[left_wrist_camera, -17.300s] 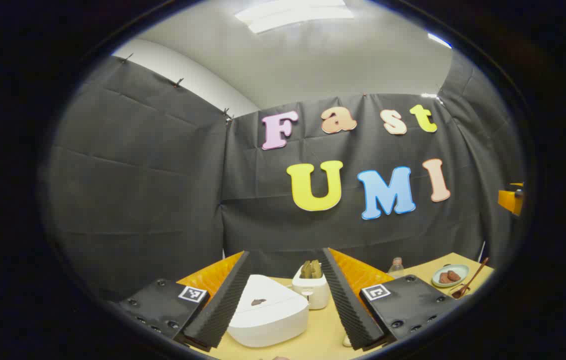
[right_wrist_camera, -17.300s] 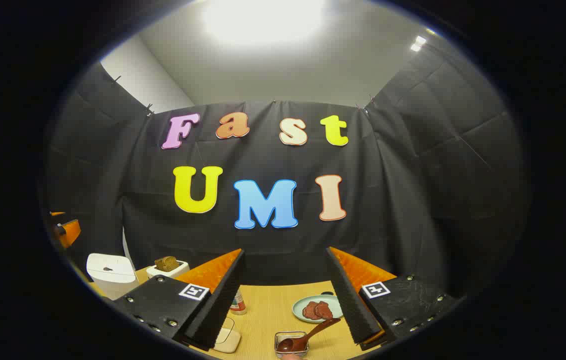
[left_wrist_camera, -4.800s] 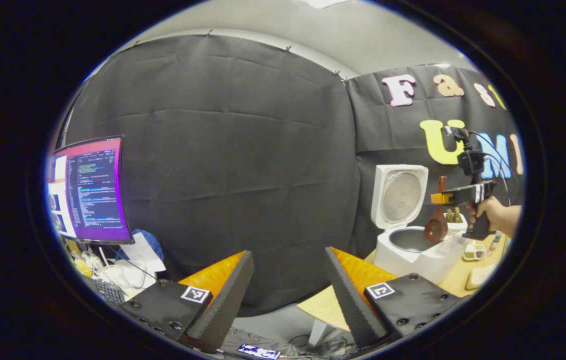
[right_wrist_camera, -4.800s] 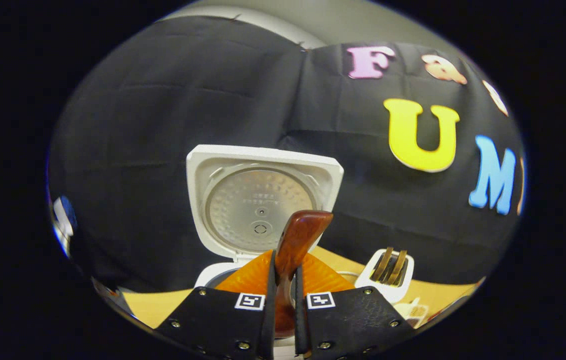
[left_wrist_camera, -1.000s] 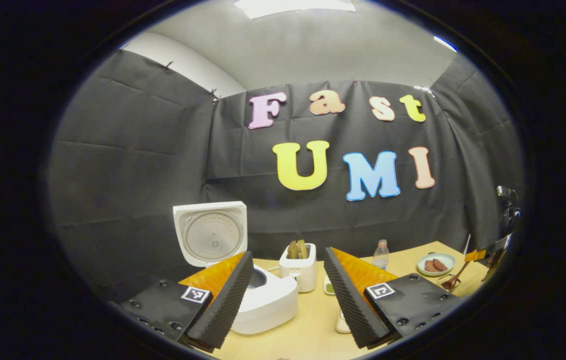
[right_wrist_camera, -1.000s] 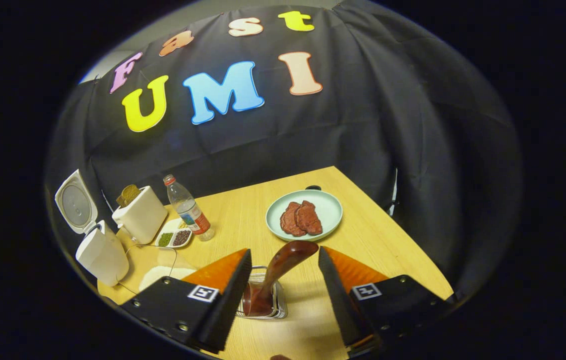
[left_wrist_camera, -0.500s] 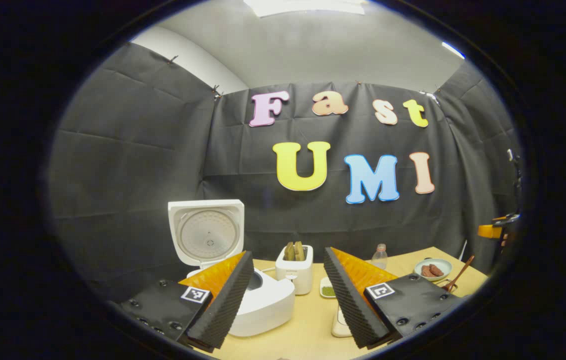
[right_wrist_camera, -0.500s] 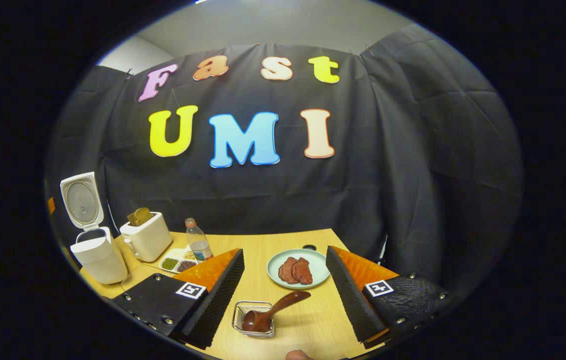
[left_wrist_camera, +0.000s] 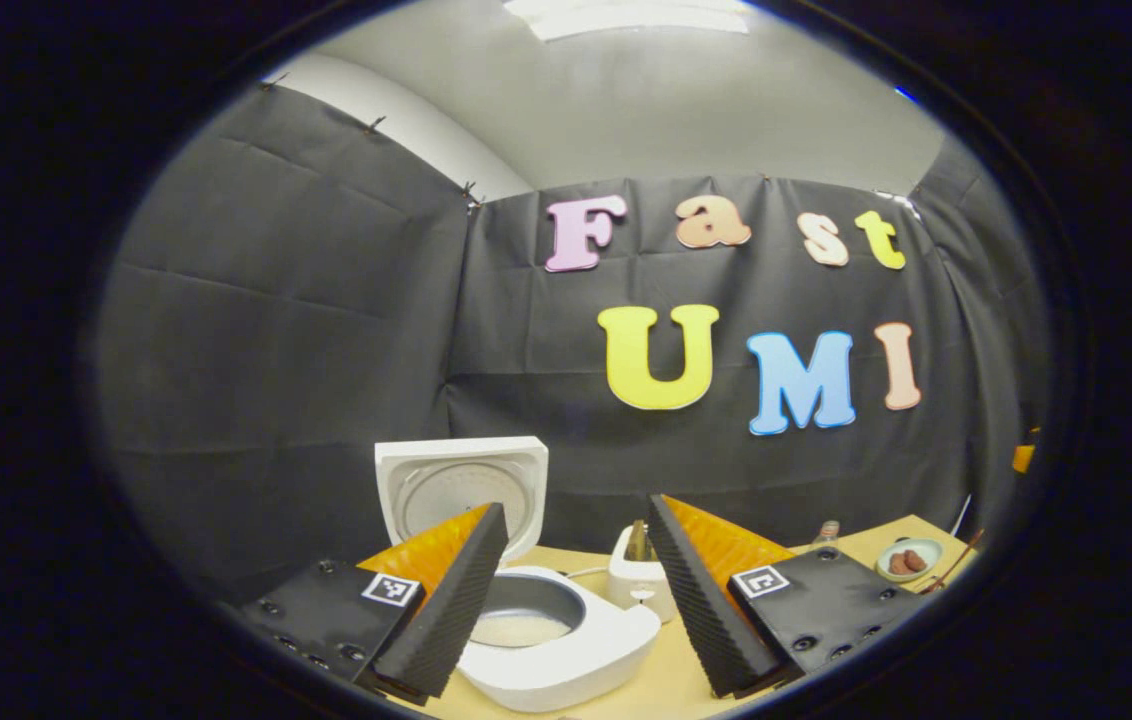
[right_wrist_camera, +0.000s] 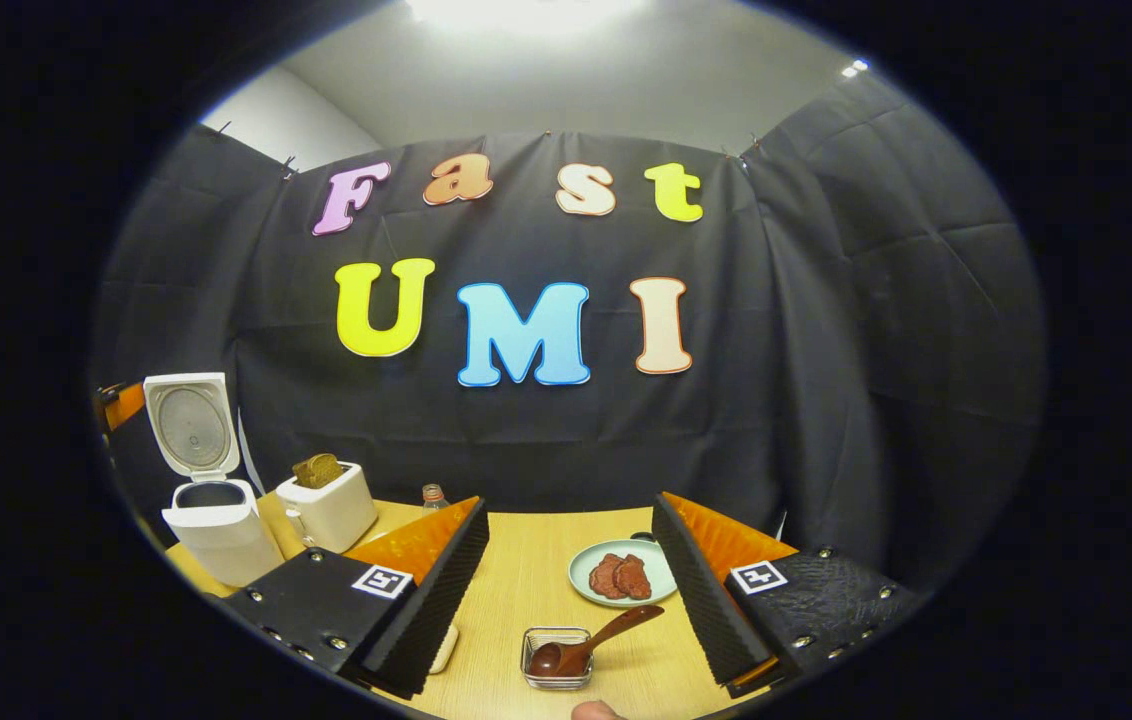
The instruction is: Close the left gripper, press the button to open the rice cooker; take a wooden spoon from the chopstick holder with the right hand, scoop a spoonful of rice and pour it into the rice cooker, then put the wooden spoon back into the chopstick holder.
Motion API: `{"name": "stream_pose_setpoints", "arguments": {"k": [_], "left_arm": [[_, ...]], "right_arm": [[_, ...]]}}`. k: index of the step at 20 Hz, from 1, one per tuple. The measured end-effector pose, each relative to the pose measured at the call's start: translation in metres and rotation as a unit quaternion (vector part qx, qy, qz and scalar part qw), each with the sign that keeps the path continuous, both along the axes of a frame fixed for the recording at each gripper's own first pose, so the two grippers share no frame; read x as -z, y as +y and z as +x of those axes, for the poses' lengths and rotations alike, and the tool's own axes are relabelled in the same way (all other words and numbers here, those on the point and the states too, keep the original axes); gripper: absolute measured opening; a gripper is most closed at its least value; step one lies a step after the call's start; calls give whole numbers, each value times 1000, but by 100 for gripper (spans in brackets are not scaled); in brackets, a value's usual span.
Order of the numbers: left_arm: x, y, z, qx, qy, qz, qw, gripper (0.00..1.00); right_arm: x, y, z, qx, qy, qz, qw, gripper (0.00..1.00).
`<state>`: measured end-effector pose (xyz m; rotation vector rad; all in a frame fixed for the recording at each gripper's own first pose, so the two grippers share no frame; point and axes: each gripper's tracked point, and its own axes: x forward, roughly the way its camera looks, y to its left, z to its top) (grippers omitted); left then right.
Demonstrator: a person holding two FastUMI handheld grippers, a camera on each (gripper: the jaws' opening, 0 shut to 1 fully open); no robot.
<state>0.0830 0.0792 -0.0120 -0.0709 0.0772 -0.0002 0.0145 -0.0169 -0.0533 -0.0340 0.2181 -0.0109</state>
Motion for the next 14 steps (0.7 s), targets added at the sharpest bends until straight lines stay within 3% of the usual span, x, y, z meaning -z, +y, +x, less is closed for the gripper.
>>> {"name": "stream_pose_setpoints", "arguments": {"k": [1, 2, 3, 5, 14], "left_arm": [[-1, 8, 9, -4, 0, 0, 1000, 98], [-3, 15, 17, -7, -2, 1, 1000, 92], [-7, 23, 26, -13, -7, 3, 1000, 92], [-12, 40, 45, -22, -14, 11, 1000, 100], [-16, 107, 149, -51, -14, -19, 998, 98]], "right_arm": [[1, 1, -2, 4, 1, 1, 1000, 97], [3, 2, -5, 8, 3, 3, 1000, 100], [4, 3, -8, 12, 5, 5, 1000, 100], [6, 6, -12, 21, 6, 8, 1000, 100], [30, 30, -29, 45, 29, 3, 999, 100]]}}
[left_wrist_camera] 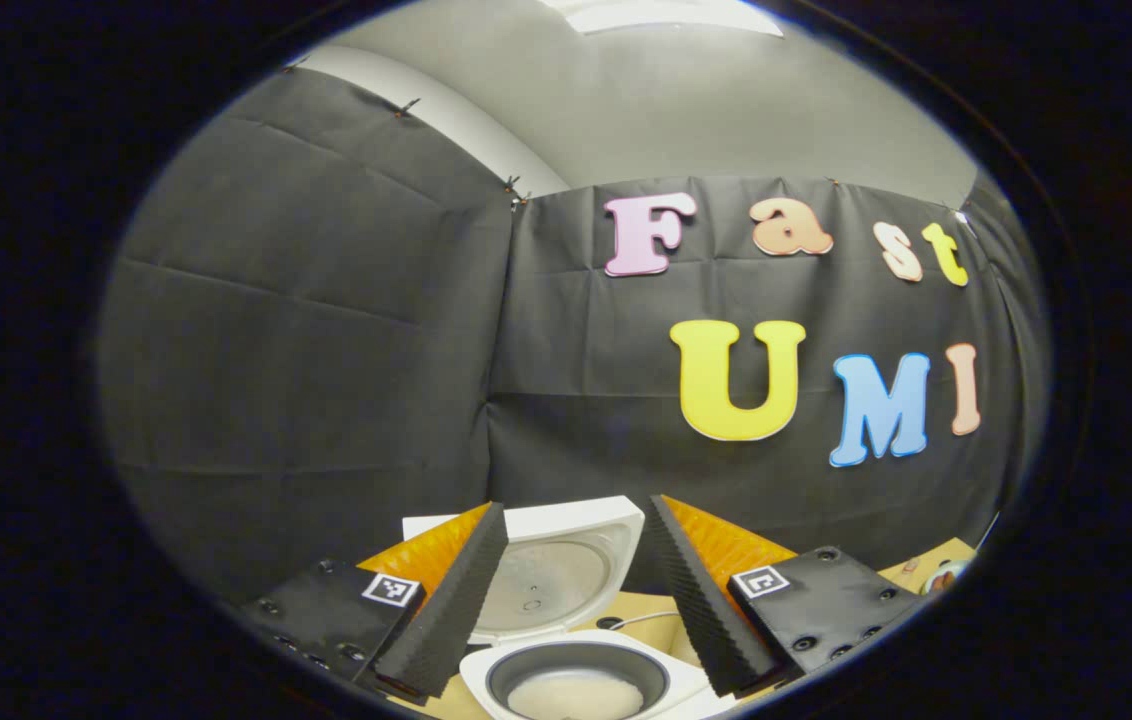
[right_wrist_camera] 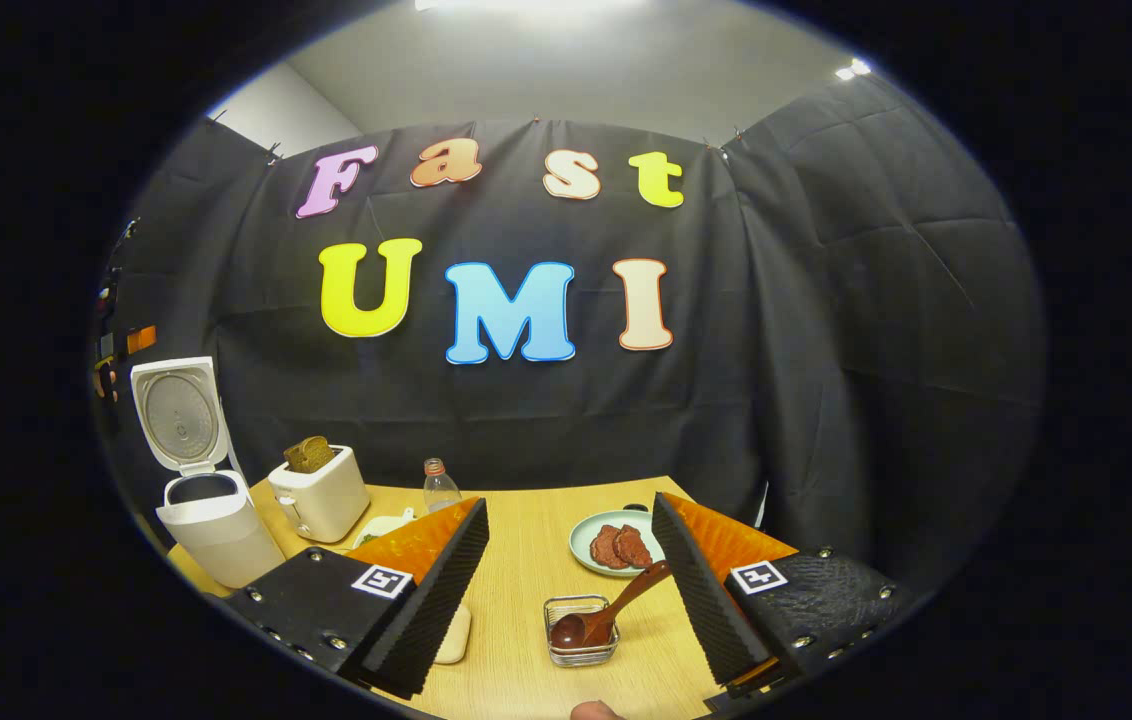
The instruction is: Close the left gripper, press the button to open the rice cooker; take a wooden spoon from the chopstick holder with the right hand, scoop a spoonful of rice and pour it into the rice cooker, then put the wooden spoon back into the chopstick holder.
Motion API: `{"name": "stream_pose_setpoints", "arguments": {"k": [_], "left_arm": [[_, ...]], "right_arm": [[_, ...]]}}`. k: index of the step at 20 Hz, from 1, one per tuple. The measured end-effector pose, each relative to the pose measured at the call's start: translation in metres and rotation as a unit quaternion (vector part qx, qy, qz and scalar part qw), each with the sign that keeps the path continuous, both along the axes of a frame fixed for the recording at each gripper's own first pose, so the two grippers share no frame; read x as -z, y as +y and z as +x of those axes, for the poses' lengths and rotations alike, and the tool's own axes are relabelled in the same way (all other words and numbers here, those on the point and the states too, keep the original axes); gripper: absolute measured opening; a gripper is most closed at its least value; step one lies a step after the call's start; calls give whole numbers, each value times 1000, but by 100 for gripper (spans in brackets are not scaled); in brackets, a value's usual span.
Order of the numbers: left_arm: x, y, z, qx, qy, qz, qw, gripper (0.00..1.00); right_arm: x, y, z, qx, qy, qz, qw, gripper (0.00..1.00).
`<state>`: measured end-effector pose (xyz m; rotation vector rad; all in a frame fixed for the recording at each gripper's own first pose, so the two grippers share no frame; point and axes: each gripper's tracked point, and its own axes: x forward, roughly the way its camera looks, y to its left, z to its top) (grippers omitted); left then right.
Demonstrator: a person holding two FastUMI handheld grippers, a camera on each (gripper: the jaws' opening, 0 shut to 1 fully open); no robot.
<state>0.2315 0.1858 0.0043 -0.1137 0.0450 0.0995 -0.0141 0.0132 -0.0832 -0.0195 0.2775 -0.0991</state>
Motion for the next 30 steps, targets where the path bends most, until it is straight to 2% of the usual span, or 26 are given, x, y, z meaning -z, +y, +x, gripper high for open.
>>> {"name": "stream_pose_setpoints", "arguments": {"k": [5, 6, 7, 10, 14, 17, 20, 21, 22, 24, 27, 28, 29, 30], "left_arm": [[2, 30, 56, -17, -6, 15, 1000, 99], [4, 34, 72, -19, -6, 22, 1000, 95], [8, 38, 83, -21, -3, 29, 999, 99], [27, 46, 114, -23, 18, 43, 999, 99], [58, 56, 142, -37, 50, 32, 998, 99], [78, 66, 146, -51, 77, 45, 995, 99], [75, 63, 144, -53, 86, 46, 994, 96], [75, 63, 143, -54, 88, 41, 994, 91], [76, 63, 144, -54, 90, 38, 994, 100], [77, 63, 143, -52, 95, 35, 993, 96], [77, 61, 142, -51, 99, 28, 993, 96], [76, 61, 142, -50, 99, 29, 993, 92], [76, 61, 142, -49, 98, 31, 993, 96], [77, 62, 142, -48, 97, 34, 994, 97]], "right_arm": [[8, 3, -9, 18, 9, 6, 1000, 100], [9, 2, -9, 23, 10, 6, 1000, 100], [10, 1, -9, 26, 11, 6, 1000, 100], [16, 1, -14, 34, 18, 5, 999, 100], [22, 2, -21, 37, 26, 7, 999, 100], [21, -2, -24, 40, 24, 4, 999, 100], [22, -5, -25, 40, 27, 6, 999, 100], [21, -5, -25, 38, 27, 9, 999, 100], [21, -5, -24, 36, 26, 9, 999, 100], [21, -5, -23, 29, 25, 5, 999, 100], [19, -3, -18, 14, 23, 0, 1000, 100], [17, -2, -16, 8, 21, 1, 1000, 100], [14, -1, -14, 3, 18, 3, 1000, 100], [11, 0, -13, -4, 12, 6, 1000, 100]]}}
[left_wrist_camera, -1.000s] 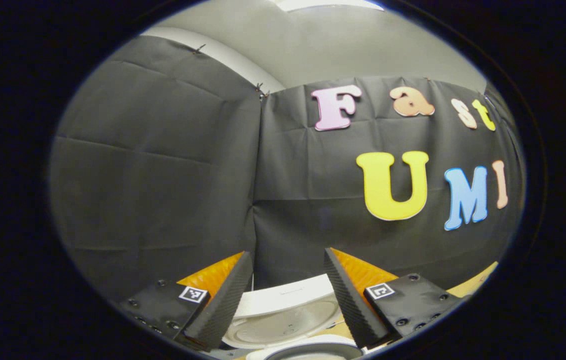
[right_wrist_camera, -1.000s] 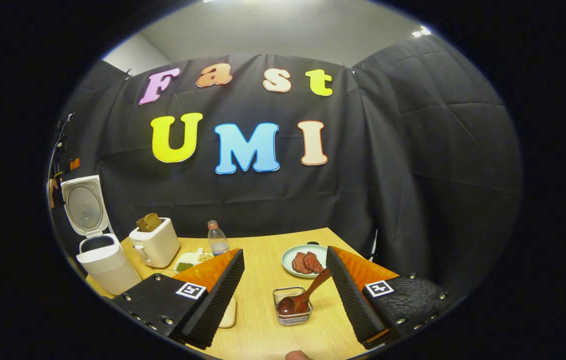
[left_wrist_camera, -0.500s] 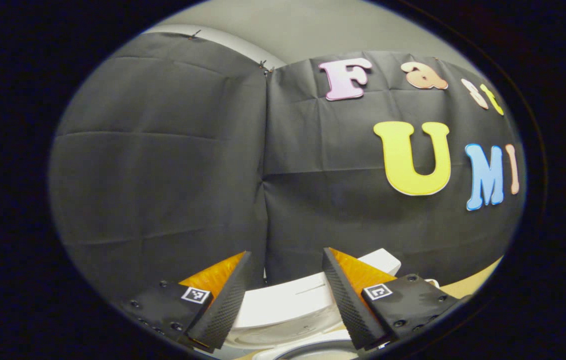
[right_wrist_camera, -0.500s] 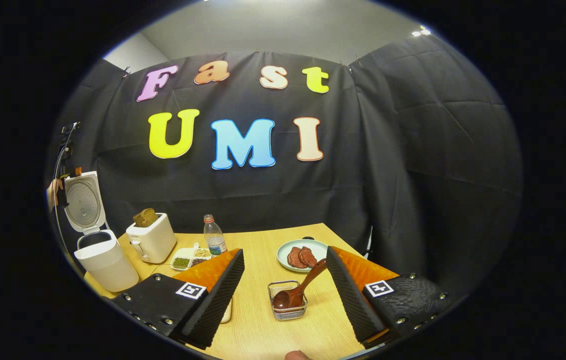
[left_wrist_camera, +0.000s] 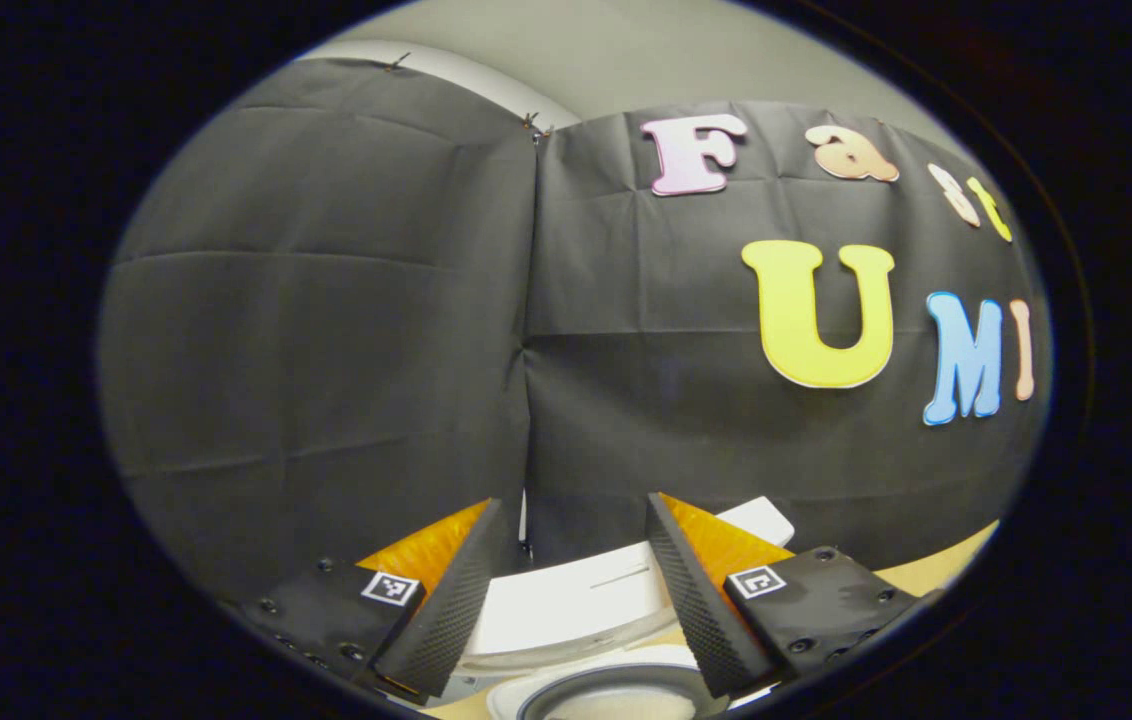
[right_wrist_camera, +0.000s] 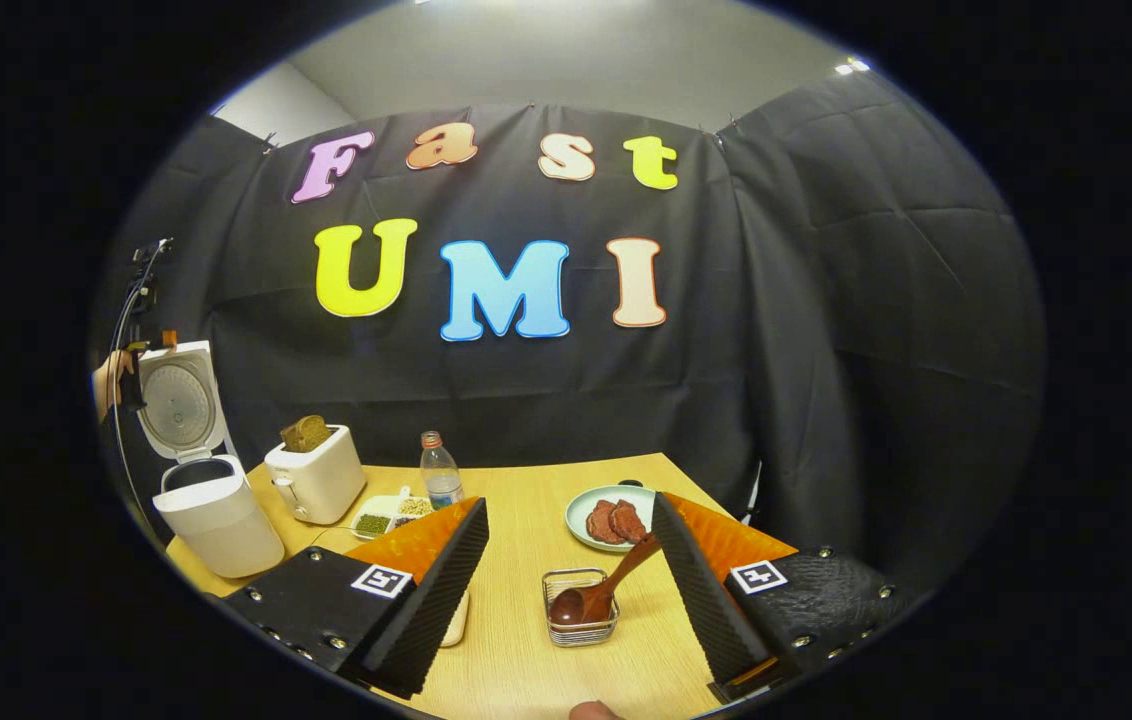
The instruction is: Close the left gripper, press the button to open the rice cooker; take a wooden spoon from the chopstick holder with the right hand, scoop a spoonful of rice and pour it into the rice cooker, then put the wooden spoon back into the chopstick holder.
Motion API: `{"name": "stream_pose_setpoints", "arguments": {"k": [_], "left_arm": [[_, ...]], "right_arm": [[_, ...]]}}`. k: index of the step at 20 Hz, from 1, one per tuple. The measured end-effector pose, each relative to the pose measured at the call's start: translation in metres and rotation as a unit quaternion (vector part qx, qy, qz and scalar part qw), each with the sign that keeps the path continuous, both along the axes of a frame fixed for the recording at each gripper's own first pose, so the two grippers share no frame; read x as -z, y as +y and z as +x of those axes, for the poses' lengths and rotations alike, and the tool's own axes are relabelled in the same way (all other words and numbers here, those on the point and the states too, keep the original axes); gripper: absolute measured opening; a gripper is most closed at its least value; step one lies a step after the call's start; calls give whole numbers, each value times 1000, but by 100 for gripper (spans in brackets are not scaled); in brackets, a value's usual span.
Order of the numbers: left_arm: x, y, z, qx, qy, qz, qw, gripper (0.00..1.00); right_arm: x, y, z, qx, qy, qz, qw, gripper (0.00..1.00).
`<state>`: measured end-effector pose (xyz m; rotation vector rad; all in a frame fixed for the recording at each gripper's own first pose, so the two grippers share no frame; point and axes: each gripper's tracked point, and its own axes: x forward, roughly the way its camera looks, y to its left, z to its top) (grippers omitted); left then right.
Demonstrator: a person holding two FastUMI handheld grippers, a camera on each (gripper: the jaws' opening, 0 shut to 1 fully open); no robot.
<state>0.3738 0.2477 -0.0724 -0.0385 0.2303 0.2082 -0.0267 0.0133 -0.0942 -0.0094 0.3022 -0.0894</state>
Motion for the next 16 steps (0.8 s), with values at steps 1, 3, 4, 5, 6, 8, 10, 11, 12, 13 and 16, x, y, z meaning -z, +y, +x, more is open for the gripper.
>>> {"name": "stream_pose_setpoints", "arguments": {"k": [1, 3, 4, 5, 6, 8, 10, 11, 12, 13, 16], "left_arm": [[1, 1, 1, 1, 0, 0, 1000, 97], [1, 0, 1, 0, 2, -1, 1000, 96], [0, 0, 1, -1, 4, -3, 1000, 96], [-1, -1, 1, -2, 6, -4, 1000, 96], [-1, -1, 1, -2, 8, -5, 1000, 92], [-1, -1, 0, -1, 10, -5, 1000, 96], [-1, -2, 0, -1, 13, -7, 1000, 96], [-1, -2, 0, -2, 16, -8, 1000, 96], [-1, -2, -1, -3, 18, -9, 1000, 97], [-1, -2, -2, -3, 20, -9, 1000, 97], [-1, -4, -3, -4, 28, -14, 999, 97]], "right_arm": [[-4, 0, 3, -6, -6, 1, 1000, 100], [-10, 0, 8, -18, -14, -4, 1000, 100], [-12, -1, 11, -24, -16, -7, 1000, 100], [-13, -1, 12, -28, -17, -11, 999, 100], [-15, -3, 14, -32, -19, -15, 999, 100], [-16, -6, 17, -40, -19, -16, 999, 100], [-18, -7, 19, -50, -21, -15, 998, 100], [-21, -9, 20, -54, -22, -16, 998, 100], [-22, -11, 21, -58, -23, -18, 998, 100], [-24, -13, 21, -61, -24, -19, 998, 100], [-25, -21, 20, -69, -24, -23, 997, 100]]}}
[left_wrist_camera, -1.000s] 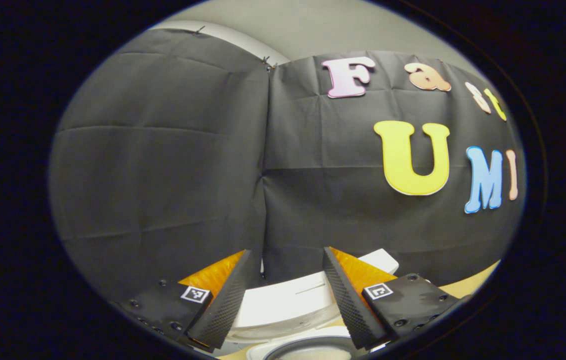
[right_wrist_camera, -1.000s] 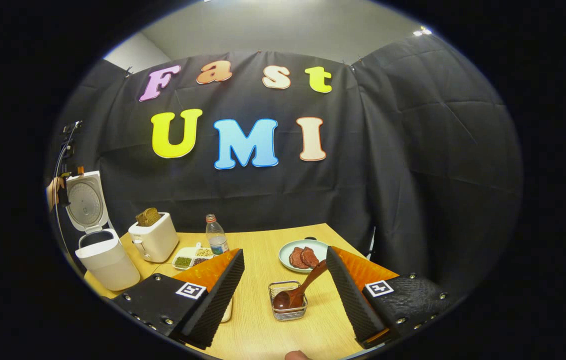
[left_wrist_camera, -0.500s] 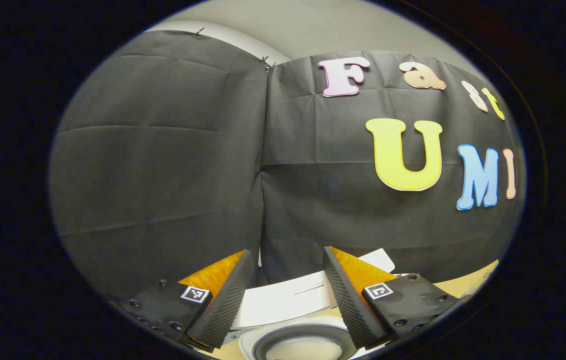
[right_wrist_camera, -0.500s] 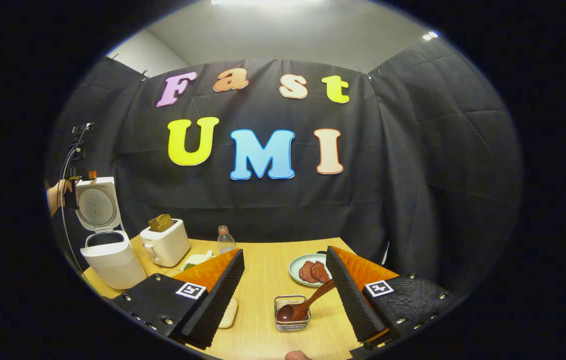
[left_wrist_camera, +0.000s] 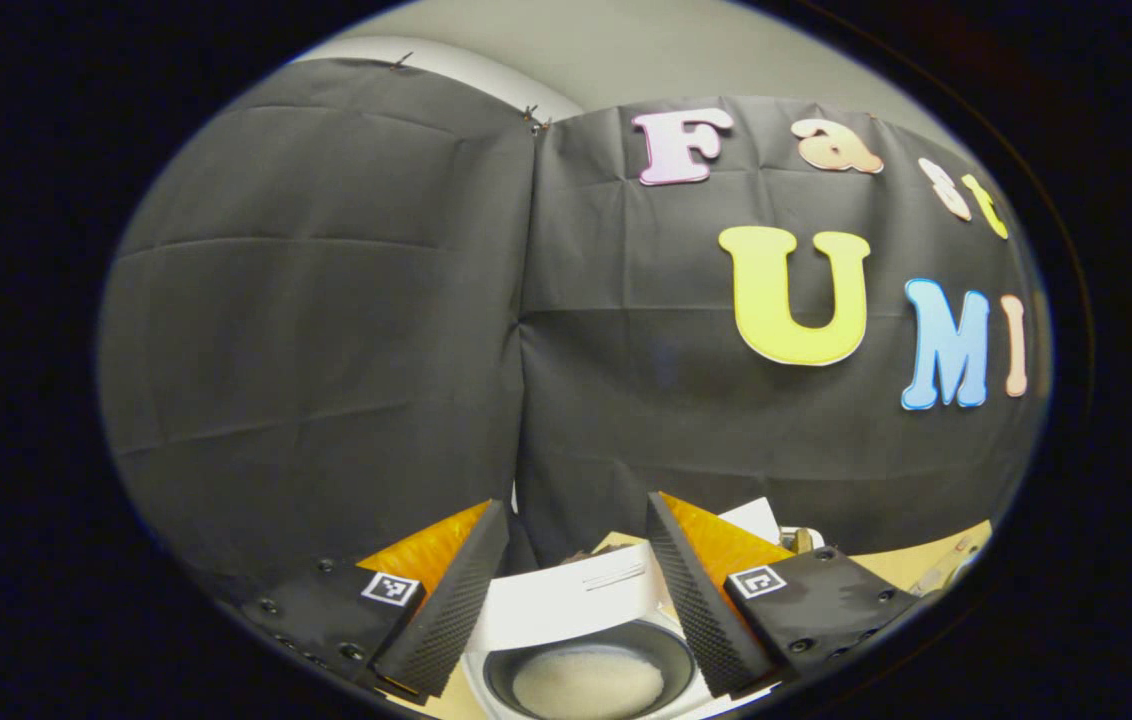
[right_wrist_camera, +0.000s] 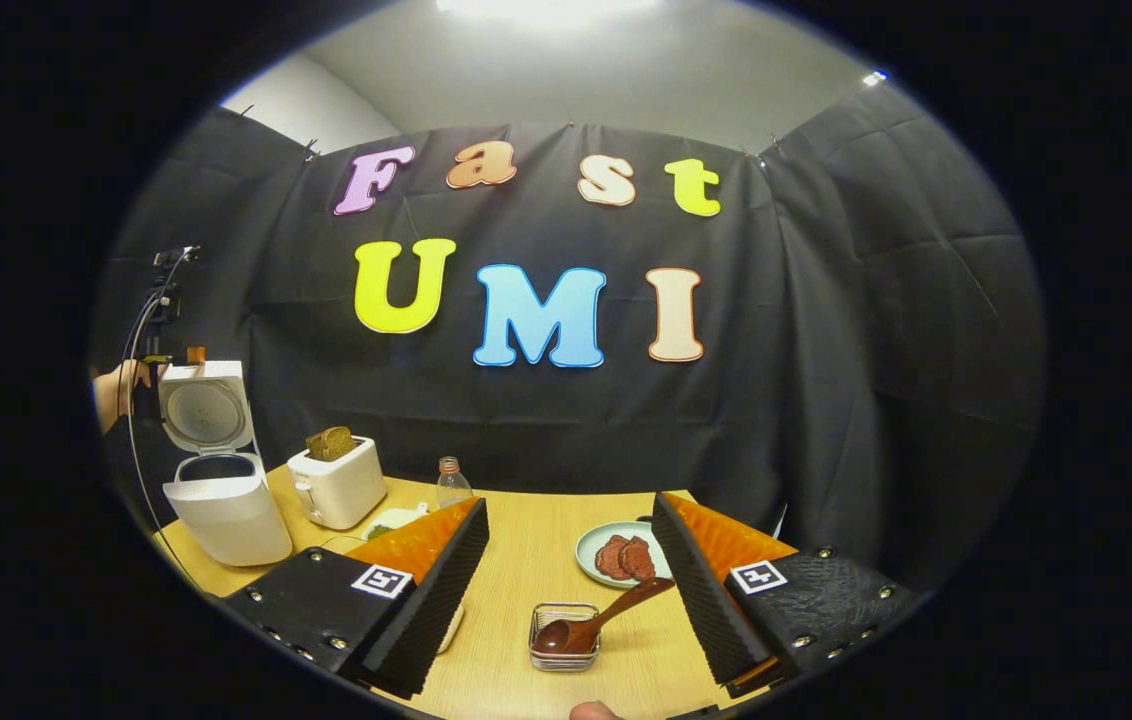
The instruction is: Close the left gripper, press the button to open the rice cooker; take a wooden spoon from the chopstick holder with the right hand, scoop a spoonful of rice and pour it into the rice cooker, then put the wooden spoon back into the chopstick holder.
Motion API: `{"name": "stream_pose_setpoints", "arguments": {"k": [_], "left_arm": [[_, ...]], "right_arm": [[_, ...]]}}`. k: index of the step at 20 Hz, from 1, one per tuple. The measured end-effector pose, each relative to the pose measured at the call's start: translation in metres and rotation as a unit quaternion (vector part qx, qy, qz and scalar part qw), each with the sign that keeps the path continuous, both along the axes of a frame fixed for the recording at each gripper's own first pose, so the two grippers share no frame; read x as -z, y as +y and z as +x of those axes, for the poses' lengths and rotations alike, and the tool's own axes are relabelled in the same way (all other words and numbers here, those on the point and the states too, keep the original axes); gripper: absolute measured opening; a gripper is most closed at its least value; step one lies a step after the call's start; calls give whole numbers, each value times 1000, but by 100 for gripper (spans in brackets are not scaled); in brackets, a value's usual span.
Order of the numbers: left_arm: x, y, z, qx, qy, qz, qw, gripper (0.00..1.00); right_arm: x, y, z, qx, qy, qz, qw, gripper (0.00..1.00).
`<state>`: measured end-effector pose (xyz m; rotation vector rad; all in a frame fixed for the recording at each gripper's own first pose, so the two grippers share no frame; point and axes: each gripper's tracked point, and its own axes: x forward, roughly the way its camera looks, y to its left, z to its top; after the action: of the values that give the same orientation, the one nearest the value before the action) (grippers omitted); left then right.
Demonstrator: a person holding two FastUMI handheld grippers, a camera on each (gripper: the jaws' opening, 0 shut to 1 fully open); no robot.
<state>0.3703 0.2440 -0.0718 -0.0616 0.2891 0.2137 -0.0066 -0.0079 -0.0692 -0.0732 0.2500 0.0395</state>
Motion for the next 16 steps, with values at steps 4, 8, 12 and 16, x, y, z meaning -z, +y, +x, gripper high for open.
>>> {"name": "stream_pose_setpoints", "arguments": {"k": [4, 8, 12, 16], "left_arm": [[1, 0, -1, 3, 11, -6, 1000, 92], [5, -1, 0, 3, 25, -12, 1000, 92], [20, -6, -5, 16, 58, -21, 998, 98], [41, -12, -13, 21, 83, -14, 996, 93]], "right_arm": [[1, -13, 0, -10, 5, -5, 1000, 100], [4, -22, 3, -19, 9, -3, 1000, 100], [4, -26, 3, -29, 14, -3, 999, 100], [5, -30, 1, -38, 15, -9, 999, 100]]}}
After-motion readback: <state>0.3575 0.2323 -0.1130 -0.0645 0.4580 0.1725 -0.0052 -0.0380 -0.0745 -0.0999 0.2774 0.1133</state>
